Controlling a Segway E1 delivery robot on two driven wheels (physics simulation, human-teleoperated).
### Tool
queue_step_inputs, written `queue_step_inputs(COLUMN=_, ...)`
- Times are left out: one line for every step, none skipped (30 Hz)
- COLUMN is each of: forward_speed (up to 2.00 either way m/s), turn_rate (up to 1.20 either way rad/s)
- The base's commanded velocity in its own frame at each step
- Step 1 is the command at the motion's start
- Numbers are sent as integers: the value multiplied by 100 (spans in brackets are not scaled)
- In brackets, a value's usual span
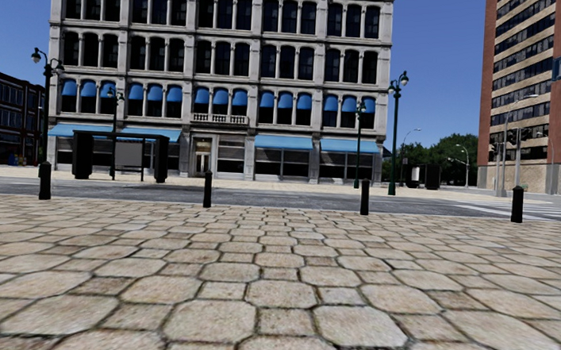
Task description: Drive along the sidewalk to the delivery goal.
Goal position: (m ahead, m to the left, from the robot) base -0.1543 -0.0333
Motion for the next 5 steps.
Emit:
queue_step_inputs(forward_speed=0, turn_rate=0)
queue_step_inputs(forward_speed=0, turn_rate=0)
queue_step_inputs(forward_speed=0, turn_rate=0)
queue_step_inputs(forward_speed=0, turn_rate=0)
queue_step_inputs(forward_speed=0, turn_rate=0)
